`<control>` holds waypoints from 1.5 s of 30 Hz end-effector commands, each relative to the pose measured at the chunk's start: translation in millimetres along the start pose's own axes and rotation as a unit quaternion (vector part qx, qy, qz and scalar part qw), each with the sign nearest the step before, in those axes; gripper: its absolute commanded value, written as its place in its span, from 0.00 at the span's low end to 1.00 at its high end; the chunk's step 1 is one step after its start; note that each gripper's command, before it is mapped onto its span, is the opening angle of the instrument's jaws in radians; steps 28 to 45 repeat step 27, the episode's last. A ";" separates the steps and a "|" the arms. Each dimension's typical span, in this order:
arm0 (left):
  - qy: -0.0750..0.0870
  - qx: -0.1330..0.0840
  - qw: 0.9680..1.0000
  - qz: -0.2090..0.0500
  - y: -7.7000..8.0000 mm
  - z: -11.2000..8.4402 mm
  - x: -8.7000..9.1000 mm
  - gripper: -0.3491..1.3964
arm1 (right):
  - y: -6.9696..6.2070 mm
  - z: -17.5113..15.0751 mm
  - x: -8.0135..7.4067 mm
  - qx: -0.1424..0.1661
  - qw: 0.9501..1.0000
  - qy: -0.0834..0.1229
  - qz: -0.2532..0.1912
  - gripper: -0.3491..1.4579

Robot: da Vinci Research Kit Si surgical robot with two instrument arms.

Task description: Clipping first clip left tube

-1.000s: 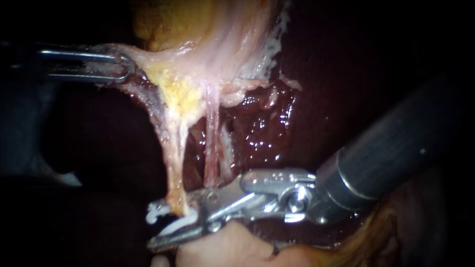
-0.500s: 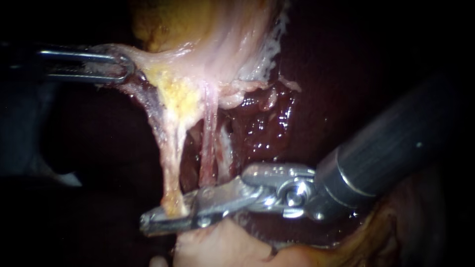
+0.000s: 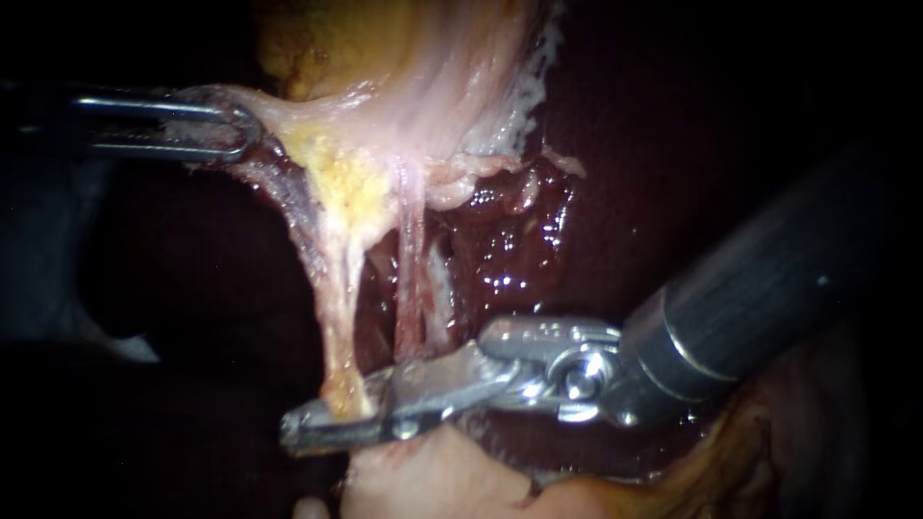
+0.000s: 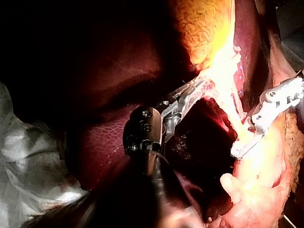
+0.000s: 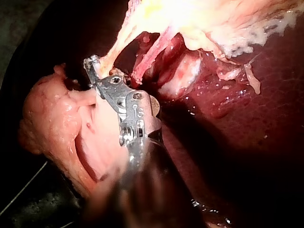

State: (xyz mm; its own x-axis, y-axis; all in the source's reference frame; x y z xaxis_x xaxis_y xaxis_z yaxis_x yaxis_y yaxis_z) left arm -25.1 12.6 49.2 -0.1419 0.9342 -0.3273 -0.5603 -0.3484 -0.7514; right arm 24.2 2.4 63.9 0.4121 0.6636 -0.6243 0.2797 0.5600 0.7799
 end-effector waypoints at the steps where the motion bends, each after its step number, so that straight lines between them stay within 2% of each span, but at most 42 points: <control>1: 0.000 0.000 1.000 0.000 0.0 0.0 0.0 0.00 | 0.1 0.1 -0.1 0.000 1.000 -0.001 -0.001 0.00; 45: 0.000 0.001 1.000 -0.001 0.0 0.1 0.0 0.00 | 0.4 0.0 -0.5 -0.002 1.000 -0.004 -0.001 0.00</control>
